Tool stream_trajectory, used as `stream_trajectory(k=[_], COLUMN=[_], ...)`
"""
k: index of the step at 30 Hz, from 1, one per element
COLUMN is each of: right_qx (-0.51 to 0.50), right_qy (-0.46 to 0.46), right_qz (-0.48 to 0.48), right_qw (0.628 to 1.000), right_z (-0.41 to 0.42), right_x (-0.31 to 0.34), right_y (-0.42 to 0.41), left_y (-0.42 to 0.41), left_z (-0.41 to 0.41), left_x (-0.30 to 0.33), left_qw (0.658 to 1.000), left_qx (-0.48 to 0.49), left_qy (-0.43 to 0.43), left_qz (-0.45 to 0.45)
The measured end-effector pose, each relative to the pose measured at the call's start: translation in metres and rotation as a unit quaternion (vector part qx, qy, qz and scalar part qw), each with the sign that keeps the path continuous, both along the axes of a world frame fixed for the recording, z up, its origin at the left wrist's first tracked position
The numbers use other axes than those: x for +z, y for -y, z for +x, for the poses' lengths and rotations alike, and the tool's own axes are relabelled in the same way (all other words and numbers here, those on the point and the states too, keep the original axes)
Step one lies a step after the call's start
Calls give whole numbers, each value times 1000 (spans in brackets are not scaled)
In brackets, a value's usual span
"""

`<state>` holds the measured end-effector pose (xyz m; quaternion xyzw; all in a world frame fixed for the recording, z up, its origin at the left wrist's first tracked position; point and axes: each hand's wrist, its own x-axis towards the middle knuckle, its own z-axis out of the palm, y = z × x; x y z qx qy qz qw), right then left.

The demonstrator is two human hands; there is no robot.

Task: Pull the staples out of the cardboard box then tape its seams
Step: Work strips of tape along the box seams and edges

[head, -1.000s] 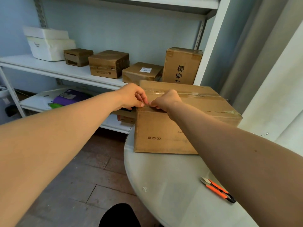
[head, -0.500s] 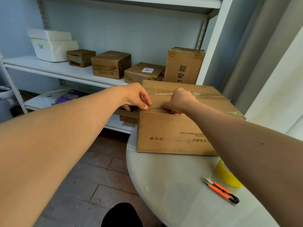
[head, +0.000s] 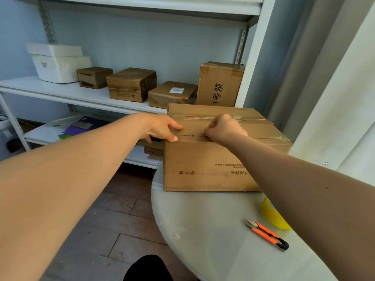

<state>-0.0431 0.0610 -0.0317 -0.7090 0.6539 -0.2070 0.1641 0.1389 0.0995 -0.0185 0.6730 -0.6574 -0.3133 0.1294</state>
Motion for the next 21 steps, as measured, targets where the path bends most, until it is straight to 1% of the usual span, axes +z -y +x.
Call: stream_trajectory(k=[2, 3, 4, 5, 6, 7, 9, 11, 13, 15, 17, 19, 21], right_qx=[-57, -103, -152, -199, -235, -262, -296, -298, -267, -246, -232, -213, -189], right_qy=[-17, -24, -16, 11, 48, 91, 188, 303, 372, 388, 390, 393, 417], right_qz=[-66, -90, -94, -80, -55, -29, 17, 49, 53, 34, -7, -56, -85], right_qw=[996, 990, 984, 977, 969, 960, 936, 904, 887, 887, 891, 893, 885], right_z=[-19, -34, -46, -61, -73, -85, -108, -120, -124, -124, -125, -125, -126], right_x=[-2, -3, -3, -4, -5, -11, -23, -35, -40, -38, -31, -14, 3], right_y=[-1, -2, -2, -1, 0, 4, 8, 5, -2, -7, -6, -6, -4], left_y=[2, 2, 2, 2, 0, -2, -4, -9, -15, -17, -10, -1, 4], left_z=[0, -3, -3, -6, -8, -10, -17, -26, -37, -42, -39, -33, -27], left_x=[-6, -10, -16, -21, -27, -33, -48, -61, -69, -66, -53, -33, -13], left_qw=[997, 996, 997, 996, 989, 981, 974, 958, 927, 897, 869, 850, 834], left_qx=[16, 26, 41, 51, 61, 68, 95, 179, 266, 323, 359, 367, 368], left_qy=[57, 54, 12, -55, -129, -182, -200, -195, -203, -218, -248, -274, -299], left_qz=[-44, -64, -64, -52, -33, -22, -45, -109, -168, -207, -232, -260, -283])
